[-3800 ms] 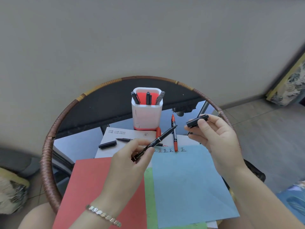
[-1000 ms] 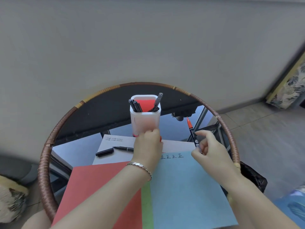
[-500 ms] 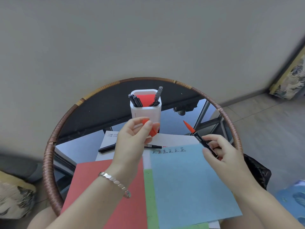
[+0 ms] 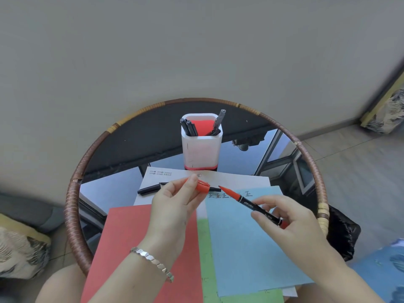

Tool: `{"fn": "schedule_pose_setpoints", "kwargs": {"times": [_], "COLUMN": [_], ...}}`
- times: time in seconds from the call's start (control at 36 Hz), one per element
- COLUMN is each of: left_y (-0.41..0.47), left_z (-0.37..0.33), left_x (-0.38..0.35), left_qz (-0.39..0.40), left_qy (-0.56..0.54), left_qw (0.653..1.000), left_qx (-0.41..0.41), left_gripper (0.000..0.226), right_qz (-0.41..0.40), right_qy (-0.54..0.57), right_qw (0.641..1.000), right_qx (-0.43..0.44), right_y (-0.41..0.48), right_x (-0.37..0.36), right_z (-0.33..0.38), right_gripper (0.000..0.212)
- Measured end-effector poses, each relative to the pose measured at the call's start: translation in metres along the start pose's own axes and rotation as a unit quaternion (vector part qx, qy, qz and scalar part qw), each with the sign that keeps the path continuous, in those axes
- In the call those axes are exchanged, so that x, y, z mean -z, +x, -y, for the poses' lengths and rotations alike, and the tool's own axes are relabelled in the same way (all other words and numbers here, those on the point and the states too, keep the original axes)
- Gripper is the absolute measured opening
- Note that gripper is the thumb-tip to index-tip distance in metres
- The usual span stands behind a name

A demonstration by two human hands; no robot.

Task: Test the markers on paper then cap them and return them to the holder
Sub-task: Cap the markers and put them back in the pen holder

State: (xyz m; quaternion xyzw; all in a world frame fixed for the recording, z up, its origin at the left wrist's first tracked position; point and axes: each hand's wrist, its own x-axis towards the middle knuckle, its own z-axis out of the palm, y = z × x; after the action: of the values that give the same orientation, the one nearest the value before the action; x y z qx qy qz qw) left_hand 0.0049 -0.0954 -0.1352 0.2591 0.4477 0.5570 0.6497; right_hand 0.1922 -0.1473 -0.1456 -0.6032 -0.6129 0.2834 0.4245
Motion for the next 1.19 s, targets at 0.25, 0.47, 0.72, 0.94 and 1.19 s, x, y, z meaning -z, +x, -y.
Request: {"fn": "schedule_pose_setpoints", "kwargs": {"times": [0.25, 0.47, 0.72, 0.94, 1.19], "left_y": [-0.007, -0.014, -0.021, -0.021, -0.028], "left_z": [-0.002, 0.001, 0.003, -0.016, -0.034], "left_x": [-0.001, -0.006, -0.011, -0.012, -0.012], "left_qz": [0.006, 0.006, 0.054, 0.115, 0.196], "left_qy": [0.011, 0.019, 0.057, 0.086, 0.102], "left_qw": [1.000, 1.000, 0.997, 0.985, 0.955], "left_qx": [-0.004, 0.006, -0.013, -0.097, -0.196], "left_gripper": [0.016, 0.021, 0.029, 0.028, 0.013], "right_qz": [0.009, 0.016, -0.023, -0.039, 0.016], "right_qy": [-0.035, -0.042, -0.080, -0.098, 0.169], "right_qw": [0.999, 0.998, 0.988, 0.976, 0.982], "right_qx": [0.032, 0.052, 0.130, 0.193, 0.088], "right_y": [-0.001, -0.002, 0.000, 0.013, 0.011], "right_x": [-0.001, 0.000, 0.002, 0.005, 0.007], "right_z": [0.000, 0.004, 0.019, 0.036, 0.057], "right_gripper": [0.034, 0.028, 0.012, 0.016, 0.026]}}
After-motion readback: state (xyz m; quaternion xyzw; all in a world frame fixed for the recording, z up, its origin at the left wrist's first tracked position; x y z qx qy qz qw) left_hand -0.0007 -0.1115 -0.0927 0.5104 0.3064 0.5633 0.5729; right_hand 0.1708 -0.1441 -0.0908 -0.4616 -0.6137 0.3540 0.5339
